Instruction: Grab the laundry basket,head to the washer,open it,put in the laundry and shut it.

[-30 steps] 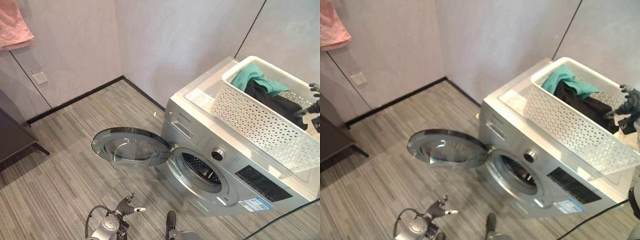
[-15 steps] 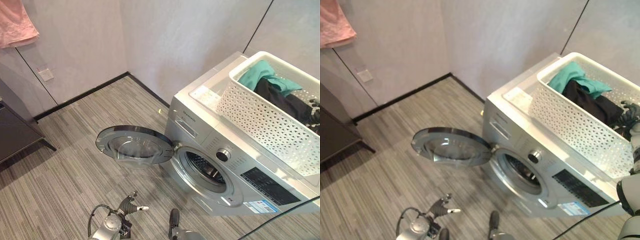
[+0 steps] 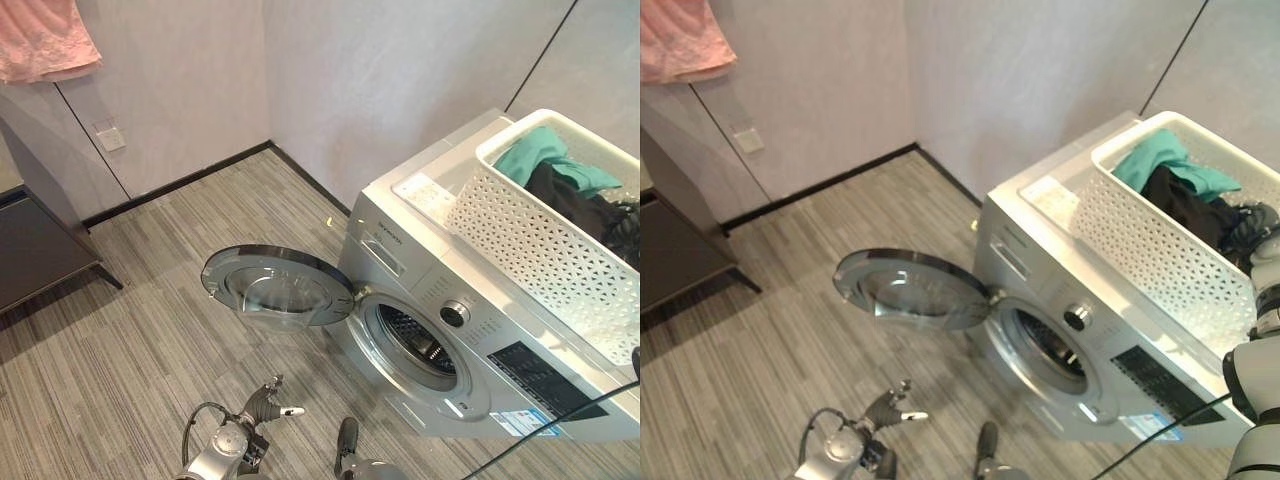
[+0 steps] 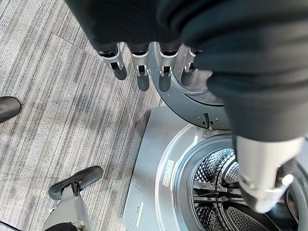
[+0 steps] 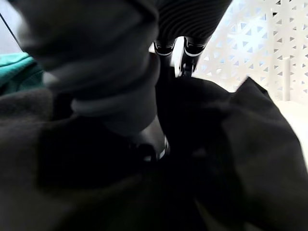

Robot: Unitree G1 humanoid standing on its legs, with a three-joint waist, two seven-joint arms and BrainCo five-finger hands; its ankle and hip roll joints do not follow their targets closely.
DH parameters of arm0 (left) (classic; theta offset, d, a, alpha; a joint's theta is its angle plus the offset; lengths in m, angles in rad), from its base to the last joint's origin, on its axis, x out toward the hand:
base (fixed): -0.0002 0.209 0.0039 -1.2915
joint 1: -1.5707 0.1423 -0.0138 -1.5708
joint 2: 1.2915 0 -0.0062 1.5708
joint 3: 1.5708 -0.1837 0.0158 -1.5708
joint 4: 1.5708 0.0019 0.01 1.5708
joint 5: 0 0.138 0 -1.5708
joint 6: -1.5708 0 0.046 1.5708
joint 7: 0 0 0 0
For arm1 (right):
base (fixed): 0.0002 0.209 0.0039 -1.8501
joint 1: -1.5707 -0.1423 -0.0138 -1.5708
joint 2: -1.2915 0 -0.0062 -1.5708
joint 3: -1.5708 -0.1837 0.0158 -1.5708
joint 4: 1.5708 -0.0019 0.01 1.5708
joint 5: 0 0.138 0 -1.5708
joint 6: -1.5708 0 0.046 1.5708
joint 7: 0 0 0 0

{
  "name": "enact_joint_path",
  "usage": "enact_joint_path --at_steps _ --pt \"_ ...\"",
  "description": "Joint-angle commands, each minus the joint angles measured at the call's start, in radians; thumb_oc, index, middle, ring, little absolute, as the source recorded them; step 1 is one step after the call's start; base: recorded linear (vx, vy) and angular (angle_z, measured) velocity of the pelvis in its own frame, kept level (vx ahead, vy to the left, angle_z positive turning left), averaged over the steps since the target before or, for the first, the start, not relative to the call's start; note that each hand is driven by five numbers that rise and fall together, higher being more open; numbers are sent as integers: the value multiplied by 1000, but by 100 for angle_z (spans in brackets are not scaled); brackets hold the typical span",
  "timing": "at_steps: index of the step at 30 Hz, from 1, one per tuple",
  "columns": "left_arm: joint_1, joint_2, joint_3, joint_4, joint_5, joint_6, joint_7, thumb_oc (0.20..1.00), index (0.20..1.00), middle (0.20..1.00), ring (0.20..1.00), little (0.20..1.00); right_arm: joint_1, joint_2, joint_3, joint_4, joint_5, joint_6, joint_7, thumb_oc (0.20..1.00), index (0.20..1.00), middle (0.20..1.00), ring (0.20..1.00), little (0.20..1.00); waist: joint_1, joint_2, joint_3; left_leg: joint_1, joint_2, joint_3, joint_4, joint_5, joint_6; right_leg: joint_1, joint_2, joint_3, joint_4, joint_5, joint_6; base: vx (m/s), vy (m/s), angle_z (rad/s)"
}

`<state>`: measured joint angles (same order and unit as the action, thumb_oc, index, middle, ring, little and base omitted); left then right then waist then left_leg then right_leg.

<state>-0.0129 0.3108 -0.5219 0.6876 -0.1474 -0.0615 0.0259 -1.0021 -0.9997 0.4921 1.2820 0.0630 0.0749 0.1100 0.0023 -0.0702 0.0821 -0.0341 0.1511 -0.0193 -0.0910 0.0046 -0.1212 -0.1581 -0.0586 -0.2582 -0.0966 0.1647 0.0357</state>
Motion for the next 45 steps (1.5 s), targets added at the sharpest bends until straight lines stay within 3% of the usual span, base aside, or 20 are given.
enact_joint_path --at_steps 1,7,12,15,18,20,26,31,42,45 --pt "-79 9 -21 2 17 -35 6 1000 1000 1000 1000 1000 -28 62 10 68 22 -5 -35 200 200 200 200 200 35 -28 56 0 9 12 4 -40 26 114 -75 40 18 -150 100 0 0 0" --pt "-82 7 -6 21 17 -37 13 1000 1000 1000 1000 1000 -37 10 -22 56 66 -12 -48 200 200 200 200 200 25 -35 44 20 9 22 4 -50 27 125 -76 49 21 -150 103 0 0 0" --pt "-98 4 11 37 28 -46 23 1000 1000 1000 1000 1000 -123 -90 -11 -19 181 -45 -60 200 200 200 200 200 7 -45 27 40 9 32 4 -57 27 133 -77 61 31 -157 107 -6 10 -2" --pt "-114 4 20 46 36 -58 27 1000 1000 1000 1000 1000 -243 -191 4 -122 343 -101 -93 200 200 200 200 200 -11 -52 7 56 8 38 4 -65 26 140 -78 67 35 -160 110 -7 38 -3" --pt "-121 2 24 60 35 -63 31 1000 1000 1000 1000 1000 -284 -221 0 -170 407 -125 -116 200 200 200 200 200 -19 -55 -2 63 8 42 4 -70 26 143 -78 72 39 -163 111 8 21 -11" --pt "-126 0 29 71 40 -66 43 1000 1000 1000 1000 1000 -321 -259 -33 -276 475 -170 -184 200 200 200 200 200 -30 -56 -17 72 8 46 4 -75 28 147 -79 76 46 -167 111 5 26 -8" --pt "-122 -7 39 71 49 -64 73 1000 1000 1000 1000 1000 -280 -277 -157 -570 419 -240 -367 200 200 200 200 200 -44 -48 -39 92 5 55 4 -87 34 154 -79 85 53 -170 111 5 13 -2" --pt "-129 -7 28 79 57 -62 92 1000 1000 1000 1000 1000 -278 -268 -202 -606 327 -234 -476 200 200 200 200 200 -39 -48 -45 103 2 60 4 -94 40 156 -77 96 56 -170 110 -1 12 -1" --pt "-142 -10 17 82 60 -71 115 1000 1000 1000 1000 1000 -318 -294 -187 -581 328 -236 -506 200 200 200 200 200 -43 -48 -52 104 -10 64 4 -96 47 156 -86 104 45 -156 117 -10 25 -6" --pt "-154 12 12 69 61 -79 120 1000 1000 1000 1000 1000 -442 -326 -93 -517 360 -238 -492 200 200 200 200 200 -46 -57 -52 106 -16 63 4 -98 50 154 -92 108 49 -152 121 -8 43 0"
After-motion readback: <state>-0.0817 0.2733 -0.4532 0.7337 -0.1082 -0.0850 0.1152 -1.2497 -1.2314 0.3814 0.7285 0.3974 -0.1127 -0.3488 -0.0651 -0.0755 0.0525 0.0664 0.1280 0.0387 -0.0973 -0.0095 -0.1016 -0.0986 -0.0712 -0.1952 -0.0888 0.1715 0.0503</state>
